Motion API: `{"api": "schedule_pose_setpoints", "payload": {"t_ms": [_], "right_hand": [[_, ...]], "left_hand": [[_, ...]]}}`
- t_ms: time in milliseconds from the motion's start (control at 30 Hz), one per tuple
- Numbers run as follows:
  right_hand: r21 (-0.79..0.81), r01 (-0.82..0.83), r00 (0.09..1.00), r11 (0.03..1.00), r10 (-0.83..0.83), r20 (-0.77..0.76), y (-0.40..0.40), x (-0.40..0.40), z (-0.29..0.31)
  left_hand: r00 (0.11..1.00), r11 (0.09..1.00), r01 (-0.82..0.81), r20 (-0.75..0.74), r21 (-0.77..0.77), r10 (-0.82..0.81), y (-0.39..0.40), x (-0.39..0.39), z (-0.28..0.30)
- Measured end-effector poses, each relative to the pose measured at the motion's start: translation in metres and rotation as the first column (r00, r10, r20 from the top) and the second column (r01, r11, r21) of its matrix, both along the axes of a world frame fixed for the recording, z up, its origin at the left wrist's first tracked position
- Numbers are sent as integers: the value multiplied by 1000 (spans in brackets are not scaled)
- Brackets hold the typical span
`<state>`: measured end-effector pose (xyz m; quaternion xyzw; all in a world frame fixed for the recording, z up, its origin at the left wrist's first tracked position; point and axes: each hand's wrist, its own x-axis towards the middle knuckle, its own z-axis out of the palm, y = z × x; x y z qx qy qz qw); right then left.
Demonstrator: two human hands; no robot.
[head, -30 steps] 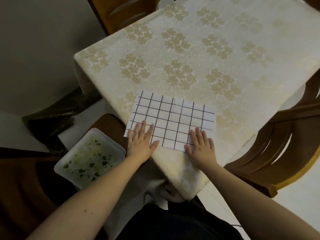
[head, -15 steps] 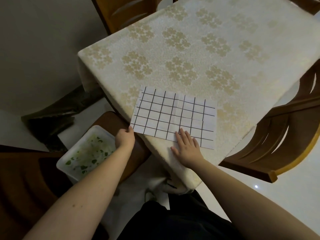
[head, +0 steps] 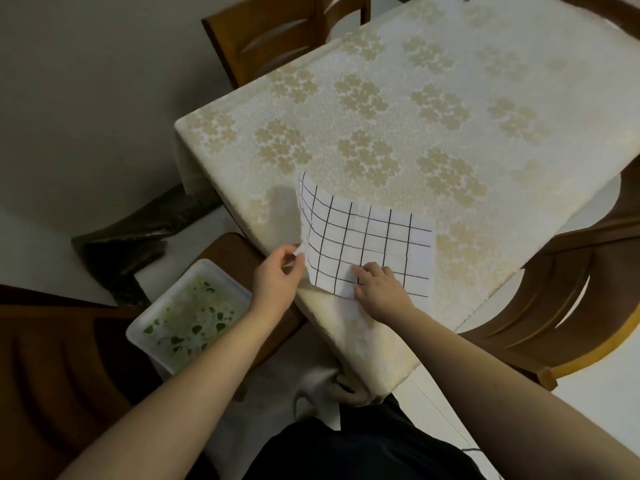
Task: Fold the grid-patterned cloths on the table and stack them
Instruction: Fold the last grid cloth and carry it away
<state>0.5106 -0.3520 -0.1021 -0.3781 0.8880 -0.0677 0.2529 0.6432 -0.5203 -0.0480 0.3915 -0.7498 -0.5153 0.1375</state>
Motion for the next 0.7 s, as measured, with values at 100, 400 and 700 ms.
{"api": "schedule_pose_setpoints", "payload": {"t_ms": [100, 400, 700], "right_hand": [[29, -80, 993, 996, 77, 90, -1, -17, 0], [-143, 803, 420, 579, -380, 824, 27, -76, 35], [-91, 877, 345, 472, -484, 804, 49, -123, 41]], "left_hand": [[985, 984, 155, -66, -88, -161, 21, -9, 8], [909, 826, 409, 90, -386, -408, 77, -54, 5], [771, 609, 628, 277, -485, -574, 126, -91, -25]]}}
